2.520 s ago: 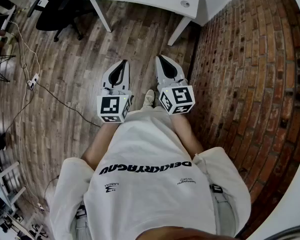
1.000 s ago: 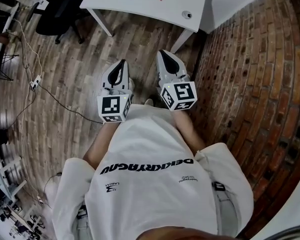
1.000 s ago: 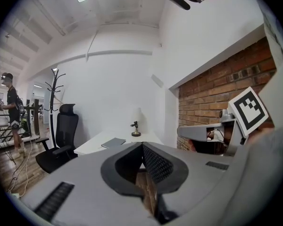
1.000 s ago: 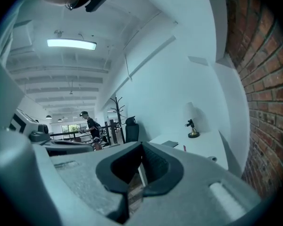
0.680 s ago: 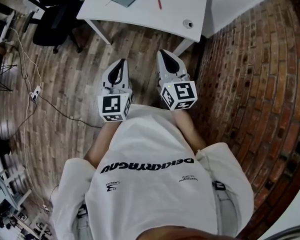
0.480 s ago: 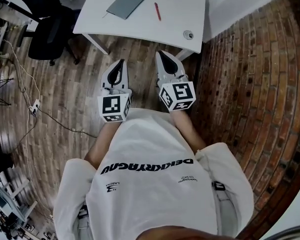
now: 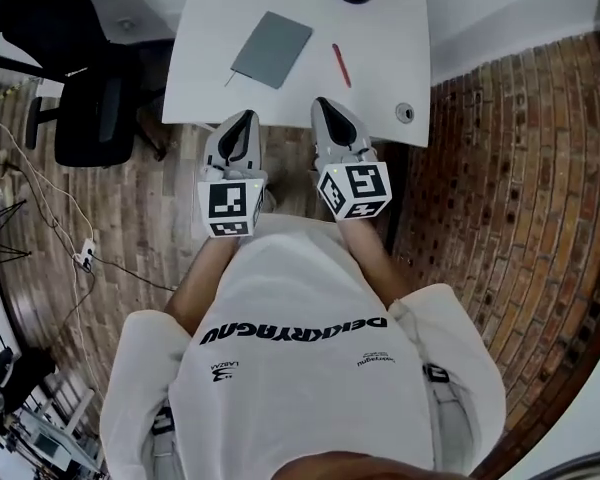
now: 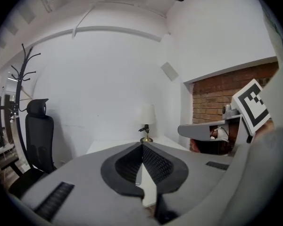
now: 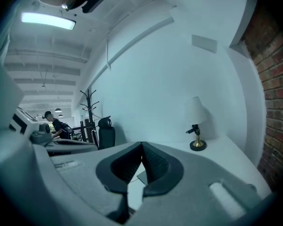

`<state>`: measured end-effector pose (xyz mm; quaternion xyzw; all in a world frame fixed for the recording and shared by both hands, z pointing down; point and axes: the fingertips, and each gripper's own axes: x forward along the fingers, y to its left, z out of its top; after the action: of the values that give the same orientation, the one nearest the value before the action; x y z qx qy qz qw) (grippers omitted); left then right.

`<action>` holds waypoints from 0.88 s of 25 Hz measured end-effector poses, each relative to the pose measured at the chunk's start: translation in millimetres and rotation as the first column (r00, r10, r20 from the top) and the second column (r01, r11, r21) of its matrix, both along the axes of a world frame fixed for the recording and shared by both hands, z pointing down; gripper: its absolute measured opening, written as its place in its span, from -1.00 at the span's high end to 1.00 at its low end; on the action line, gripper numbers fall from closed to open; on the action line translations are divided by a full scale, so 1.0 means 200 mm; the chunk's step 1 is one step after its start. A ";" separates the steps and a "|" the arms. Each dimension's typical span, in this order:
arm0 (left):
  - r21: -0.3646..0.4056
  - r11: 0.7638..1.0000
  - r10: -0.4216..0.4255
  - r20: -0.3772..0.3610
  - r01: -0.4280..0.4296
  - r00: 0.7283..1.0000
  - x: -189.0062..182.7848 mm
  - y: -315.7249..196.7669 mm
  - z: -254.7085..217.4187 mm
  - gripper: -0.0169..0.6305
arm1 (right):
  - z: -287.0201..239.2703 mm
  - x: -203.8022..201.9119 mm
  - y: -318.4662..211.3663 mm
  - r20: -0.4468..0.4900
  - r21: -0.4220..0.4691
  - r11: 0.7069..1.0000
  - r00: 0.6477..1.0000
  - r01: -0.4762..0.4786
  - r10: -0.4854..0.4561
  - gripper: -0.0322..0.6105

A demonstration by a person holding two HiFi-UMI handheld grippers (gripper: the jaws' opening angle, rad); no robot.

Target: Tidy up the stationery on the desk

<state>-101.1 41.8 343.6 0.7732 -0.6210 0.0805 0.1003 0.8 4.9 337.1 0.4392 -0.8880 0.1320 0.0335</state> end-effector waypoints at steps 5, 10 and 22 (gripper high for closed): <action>-0.023 0.995 0.102 0.039 -0.101 0.994 -0.21 -0.26 0.07 0.95 | 0.07 -0.19 -0.19 -0.065 -0.037 0.997 0.995 -0.073 0.071 0.90; -0.063 0.986 0.155 0.051 -0.152 0.987 -0.27 -0.47 0.18 0.95 | 0.15 -0.27 -0.36 -0.084 -0.067 0.993 0.992 -0.098 0.092 0.90; -0.253 0.955 0.175 0.052 -0.156 0.983 -0.35 -0.86 0.52 0.95 | 0.46 -0.27 -0.68 -0.161 -0.163 0.979 0.982 -0.124 0.098 0.91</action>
<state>-170.3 -129.9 447.5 0.8004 -0.5423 0.1942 0.1659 -52.9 -131.8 429.9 0.4924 -0.8421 0.1762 0.1317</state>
